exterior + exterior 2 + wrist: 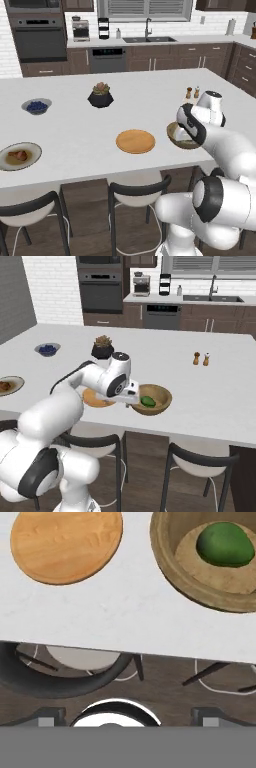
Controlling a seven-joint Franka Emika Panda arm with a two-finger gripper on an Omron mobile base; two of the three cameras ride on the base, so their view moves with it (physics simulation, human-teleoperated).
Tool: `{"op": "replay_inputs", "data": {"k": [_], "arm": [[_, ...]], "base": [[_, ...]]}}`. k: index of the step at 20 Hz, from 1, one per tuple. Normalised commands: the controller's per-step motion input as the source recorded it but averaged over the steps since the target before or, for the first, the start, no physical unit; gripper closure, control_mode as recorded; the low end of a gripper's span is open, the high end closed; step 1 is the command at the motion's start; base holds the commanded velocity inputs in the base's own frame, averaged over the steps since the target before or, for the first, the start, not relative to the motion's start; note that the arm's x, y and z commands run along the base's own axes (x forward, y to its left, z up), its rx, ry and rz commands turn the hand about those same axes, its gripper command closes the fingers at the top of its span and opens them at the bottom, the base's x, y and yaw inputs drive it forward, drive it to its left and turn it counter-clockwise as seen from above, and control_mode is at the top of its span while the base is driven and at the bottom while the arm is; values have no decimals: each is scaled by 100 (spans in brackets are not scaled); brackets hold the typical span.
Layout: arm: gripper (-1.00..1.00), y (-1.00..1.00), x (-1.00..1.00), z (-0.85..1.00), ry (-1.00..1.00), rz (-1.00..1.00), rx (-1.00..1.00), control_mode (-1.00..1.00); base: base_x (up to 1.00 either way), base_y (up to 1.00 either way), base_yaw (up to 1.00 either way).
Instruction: Pick the chicken drumstick and avocado from their plates and place them in the bowl. Then put the bowl in the fridge.
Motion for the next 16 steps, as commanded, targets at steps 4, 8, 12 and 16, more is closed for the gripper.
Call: {"op": "replay_inputs", "data": {"k": [4, 8, 12, 16], "arm": [[-100, 44, -75, 63, 0, -26, 0, -100], [-100, 54, -58, 43, 0, -18, 0, -100], [-100, 29, -66, 52, -4, -8, 0, -100], [-100, 25, -73, 40, -4, -4, 0, -100]], "base": [[0, 0, 0], [0, 0, 0], [0, 0, 0], [0, 0, 0]]}}
